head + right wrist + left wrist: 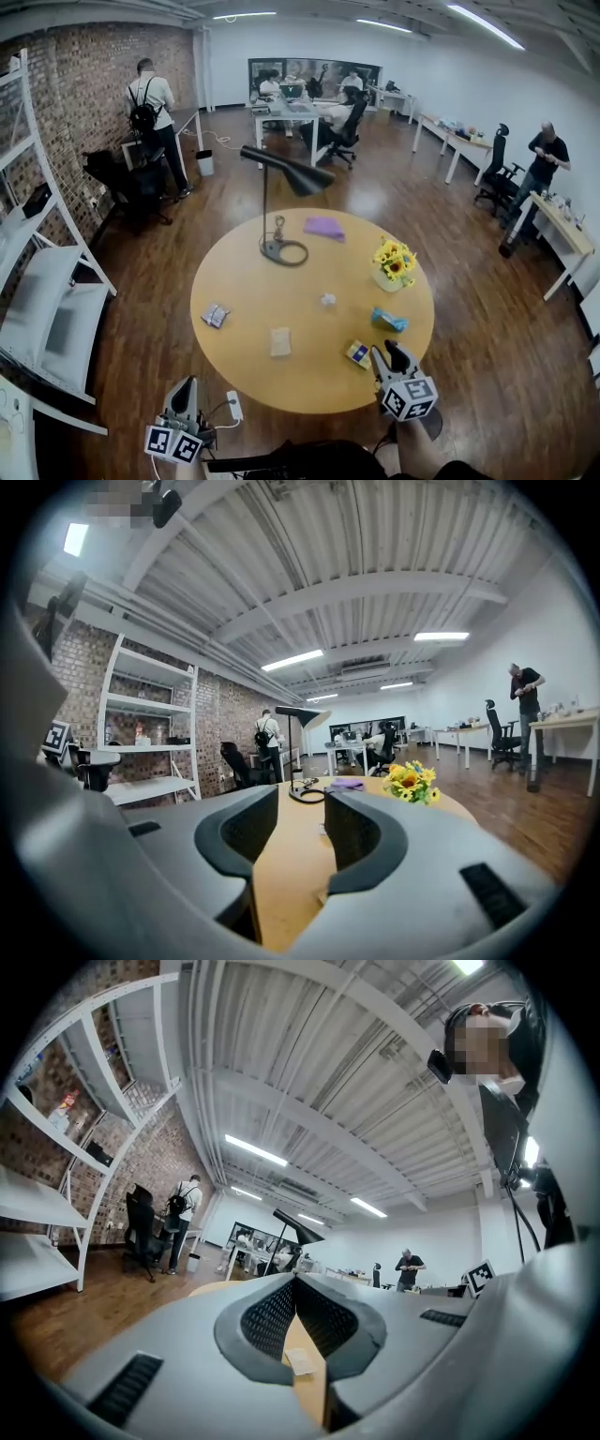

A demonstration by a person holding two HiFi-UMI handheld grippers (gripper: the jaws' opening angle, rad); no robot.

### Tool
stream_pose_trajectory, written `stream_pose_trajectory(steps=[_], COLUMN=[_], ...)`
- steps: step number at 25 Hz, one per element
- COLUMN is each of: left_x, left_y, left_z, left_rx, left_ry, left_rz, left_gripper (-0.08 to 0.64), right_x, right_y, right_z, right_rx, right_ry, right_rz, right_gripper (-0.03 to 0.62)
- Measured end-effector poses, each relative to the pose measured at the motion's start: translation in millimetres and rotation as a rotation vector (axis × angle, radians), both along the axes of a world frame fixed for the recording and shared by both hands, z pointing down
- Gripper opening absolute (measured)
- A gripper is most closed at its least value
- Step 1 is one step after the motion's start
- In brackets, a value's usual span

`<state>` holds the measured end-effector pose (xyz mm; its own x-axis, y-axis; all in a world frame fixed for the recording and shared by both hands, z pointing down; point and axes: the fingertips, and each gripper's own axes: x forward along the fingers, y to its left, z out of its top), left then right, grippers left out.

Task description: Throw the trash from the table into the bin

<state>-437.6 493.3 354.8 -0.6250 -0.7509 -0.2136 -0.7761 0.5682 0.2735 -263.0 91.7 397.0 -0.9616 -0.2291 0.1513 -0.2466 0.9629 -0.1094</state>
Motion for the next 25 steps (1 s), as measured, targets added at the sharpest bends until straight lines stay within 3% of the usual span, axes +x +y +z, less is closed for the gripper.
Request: stream_pose_trajectory(steps=[6, 7, 11, 13, 17, 18, 20, 24, 25], left_x=[-22.9, -24.5, -29.3, -30.1, -36.5, -39.6, -43.1, -37.4, -37.5], left_y=[22.3, 18.8, -7.0, -20.0, -49.9, -57.6, -73.8, -111.4, -119.1], left_z=[10.0, 10.8, 10.0, 12.5, 25.9, 32.6, 46.9, 62.9, 67.7], left_rx=[-0.007, -0.006, -0.011, -0.009, -0.033, -0.047, -0.071, -0.112, -0.121], left_ry=[0.041, 0.042, 0.027, 0.035, 0.059, 0.073, 0.111, 0.144, 0.152], left_rz=[-0.003, -0.002, 0.001, -0.004, -0.021, -0.029, -0.032, 0.026, 0.038], left_gripper=[0.0, 0.0, 0.0, 0.0, 0.0, 0.0, 0.0, 0.0, 0.0], right_x=[-36.9, -38.5, -35.8, -33.8, -37.0, -38.4, -40.5, -48.0, -51.3], right_y=[27.1, 24.9, -1.2, -13.4, -32.7, -36.2, -40.8, -44.0, -43.1], right_z=[-6.0, -3.8, 15.2, 32.2, 72.3, 84.1, 108.6, 156.7, 167.9], right_rx=[0.007, 0.007, 0.014, 0.019, 0.04, 0.029, 0.029, 0.075, 0.075], right_ry=[0.0, 0.01, 0.063, 0.117, 0.246, 0.279, 0.349, 0.497, 0.533], right_rz=[-0.042, -0.049, -0.051, -0.07, -0.134, -0.151, -0.188, -0.286, -0.316], right_gripper=[0.182, 0.223, 0.227, 0.284, 0.287, 0.344, 0.353, 0.354, 0.389])
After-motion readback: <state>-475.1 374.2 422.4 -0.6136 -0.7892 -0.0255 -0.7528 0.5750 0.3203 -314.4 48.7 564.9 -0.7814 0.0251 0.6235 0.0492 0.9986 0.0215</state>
